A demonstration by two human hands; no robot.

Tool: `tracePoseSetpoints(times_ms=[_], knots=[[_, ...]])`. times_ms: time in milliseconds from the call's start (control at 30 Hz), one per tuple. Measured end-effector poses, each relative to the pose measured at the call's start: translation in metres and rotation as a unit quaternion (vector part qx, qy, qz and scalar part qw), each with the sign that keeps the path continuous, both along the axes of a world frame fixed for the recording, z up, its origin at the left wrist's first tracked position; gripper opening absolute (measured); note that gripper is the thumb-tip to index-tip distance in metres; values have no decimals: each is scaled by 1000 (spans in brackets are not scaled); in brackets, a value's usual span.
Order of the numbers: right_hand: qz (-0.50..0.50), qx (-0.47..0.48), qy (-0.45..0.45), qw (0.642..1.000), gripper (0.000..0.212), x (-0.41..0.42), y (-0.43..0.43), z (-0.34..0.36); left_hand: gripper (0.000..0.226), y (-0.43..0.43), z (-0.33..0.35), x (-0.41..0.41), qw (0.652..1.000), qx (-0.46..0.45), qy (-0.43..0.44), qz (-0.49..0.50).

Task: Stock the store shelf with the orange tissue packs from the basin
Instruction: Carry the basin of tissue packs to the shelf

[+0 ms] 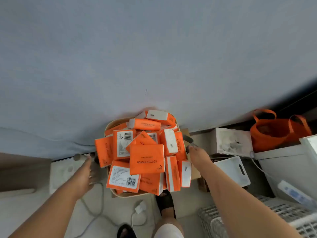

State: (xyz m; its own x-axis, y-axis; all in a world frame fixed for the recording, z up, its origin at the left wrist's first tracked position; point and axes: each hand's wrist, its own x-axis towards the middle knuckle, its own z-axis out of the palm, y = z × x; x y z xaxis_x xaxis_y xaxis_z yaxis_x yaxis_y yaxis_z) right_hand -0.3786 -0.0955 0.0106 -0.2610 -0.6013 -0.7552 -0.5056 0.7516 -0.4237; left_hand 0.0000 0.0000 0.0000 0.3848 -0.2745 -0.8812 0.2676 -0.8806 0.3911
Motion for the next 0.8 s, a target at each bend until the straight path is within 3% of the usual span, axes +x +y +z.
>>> tracePoseSetpoints(times_ms=[133, 200, 333, 633, 733, 800], knots=[[-239, -1, -90, 967, 22, 7, -18, -24, 43, -17, -24, 8, 998, -51, 35, 27], [-310, -6, -124, 943, 14, 9, -27, -26, 45, -26, -34, 12, 997, -72, 14, 23], [-431, -36, -182, 883, 23, 11, -38, -18, 48, -38, -34, 9, 994, -107, -1, 30], [-298, -32, -93, 950, 16, 13, -44, 4, 16, -30, -21, 28, 988, -131, -47, 68], [-239, -58, -57, 968, 12, 24, -39, 14, 9, -33, -10, 30, 991, -119, -66, -6], [-217, -86, -57, 971, 7, 28, -33, 18, 17, -35, -4, 31, 992, -85, -72, -67]])
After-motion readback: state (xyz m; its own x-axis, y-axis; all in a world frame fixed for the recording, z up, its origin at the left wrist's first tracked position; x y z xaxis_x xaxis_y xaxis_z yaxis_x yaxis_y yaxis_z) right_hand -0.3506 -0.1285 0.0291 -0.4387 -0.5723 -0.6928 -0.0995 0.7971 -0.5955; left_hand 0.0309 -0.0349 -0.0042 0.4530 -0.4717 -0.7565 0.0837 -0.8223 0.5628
